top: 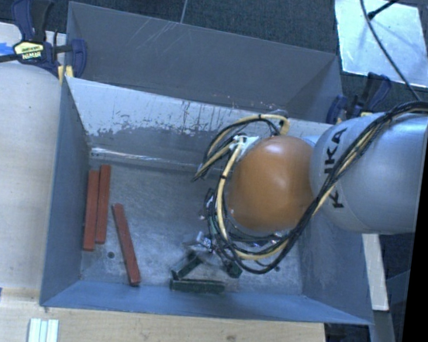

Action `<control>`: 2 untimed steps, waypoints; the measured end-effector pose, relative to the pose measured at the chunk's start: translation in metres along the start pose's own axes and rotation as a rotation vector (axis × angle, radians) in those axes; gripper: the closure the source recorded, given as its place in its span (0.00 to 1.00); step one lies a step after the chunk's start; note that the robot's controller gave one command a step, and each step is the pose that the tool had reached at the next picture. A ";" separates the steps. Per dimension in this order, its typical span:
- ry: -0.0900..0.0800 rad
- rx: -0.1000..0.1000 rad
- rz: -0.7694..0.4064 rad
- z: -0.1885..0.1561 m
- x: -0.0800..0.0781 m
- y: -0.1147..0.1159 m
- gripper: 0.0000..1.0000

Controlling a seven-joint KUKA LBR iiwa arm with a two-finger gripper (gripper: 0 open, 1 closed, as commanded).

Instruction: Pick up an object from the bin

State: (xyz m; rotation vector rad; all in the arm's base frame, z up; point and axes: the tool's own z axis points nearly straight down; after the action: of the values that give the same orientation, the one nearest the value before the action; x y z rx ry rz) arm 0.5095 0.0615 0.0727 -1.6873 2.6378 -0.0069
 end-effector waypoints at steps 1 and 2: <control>0.004 -0.008 0.002 0.003 0.002 0.003 0.00; 0.003 -0.008 0.003 0.002 0.001 0.003 1.00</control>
Offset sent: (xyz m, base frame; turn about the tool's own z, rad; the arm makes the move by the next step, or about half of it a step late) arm 0.0000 0.0000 0.0000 0.0000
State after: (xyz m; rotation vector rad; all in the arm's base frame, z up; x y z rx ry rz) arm 0.5067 0.0615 0.0707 -1.6866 2.6464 0.0005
